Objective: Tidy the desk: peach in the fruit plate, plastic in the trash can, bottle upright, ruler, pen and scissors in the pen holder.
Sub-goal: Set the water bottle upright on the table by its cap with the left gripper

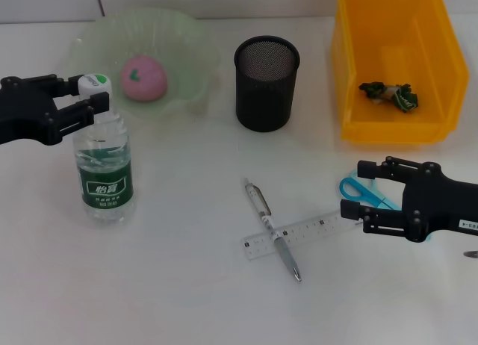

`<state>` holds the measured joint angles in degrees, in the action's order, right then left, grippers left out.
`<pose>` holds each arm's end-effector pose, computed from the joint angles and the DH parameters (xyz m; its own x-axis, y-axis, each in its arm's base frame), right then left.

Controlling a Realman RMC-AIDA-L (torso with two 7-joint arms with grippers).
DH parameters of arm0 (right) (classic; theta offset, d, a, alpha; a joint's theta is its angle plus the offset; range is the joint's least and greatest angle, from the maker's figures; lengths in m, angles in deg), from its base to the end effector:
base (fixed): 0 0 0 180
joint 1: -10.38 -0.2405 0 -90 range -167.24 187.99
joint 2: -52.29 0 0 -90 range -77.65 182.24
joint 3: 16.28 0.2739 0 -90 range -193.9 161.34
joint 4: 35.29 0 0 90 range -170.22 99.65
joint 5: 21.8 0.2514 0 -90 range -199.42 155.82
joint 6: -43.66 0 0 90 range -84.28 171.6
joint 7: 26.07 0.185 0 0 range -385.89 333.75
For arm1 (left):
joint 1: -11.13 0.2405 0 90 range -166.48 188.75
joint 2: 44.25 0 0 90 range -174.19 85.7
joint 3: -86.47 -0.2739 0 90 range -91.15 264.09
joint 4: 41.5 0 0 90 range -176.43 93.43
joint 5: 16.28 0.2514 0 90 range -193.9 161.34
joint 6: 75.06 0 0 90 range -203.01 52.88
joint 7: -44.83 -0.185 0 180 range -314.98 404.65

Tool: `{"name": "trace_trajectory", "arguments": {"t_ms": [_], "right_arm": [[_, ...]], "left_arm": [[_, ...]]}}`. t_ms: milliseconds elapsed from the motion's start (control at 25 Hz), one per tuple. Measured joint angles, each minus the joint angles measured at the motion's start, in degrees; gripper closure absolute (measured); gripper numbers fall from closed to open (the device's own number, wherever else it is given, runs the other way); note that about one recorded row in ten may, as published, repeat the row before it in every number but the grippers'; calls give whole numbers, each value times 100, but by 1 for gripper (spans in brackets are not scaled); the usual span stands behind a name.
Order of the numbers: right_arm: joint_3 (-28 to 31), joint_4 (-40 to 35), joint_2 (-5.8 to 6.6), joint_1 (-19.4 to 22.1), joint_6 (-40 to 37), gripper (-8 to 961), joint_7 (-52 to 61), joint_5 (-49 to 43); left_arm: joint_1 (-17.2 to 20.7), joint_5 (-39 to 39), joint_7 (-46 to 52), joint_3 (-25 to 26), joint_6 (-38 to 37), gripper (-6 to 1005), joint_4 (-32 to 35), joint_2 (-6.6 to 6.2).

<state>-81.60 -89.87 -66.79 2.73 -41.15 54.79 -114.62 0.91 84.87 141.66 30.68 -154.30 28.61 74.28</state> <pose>0.3046 0.3140 -0.0401 0.7706 -0.3284 -0.5462 -0.4905 -0.8529 -0.1791 -0.2926 0.3705 0.0448 0.7923 0.3265 0.5155 0.5573 -0.7311 -0.3935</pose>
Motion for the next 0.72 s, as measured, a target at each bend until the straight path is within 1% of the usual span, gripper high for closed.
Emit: {"name": "trace_trajectory", "arguments": {"t_ms": [200,280,720], "right_arm": [[2,0,0,0,0,171,2,0],[3,0,0,0,0,171,7,0],[2,-17,0,-5,0,171,9,0]], "left_arm": [[1,-52,-117,38,-24,558,-50,-1],[39,-228,-244,43,-40,561,-55,-8],[-19,-276,-377,52,11,571,-178,-14]]}}
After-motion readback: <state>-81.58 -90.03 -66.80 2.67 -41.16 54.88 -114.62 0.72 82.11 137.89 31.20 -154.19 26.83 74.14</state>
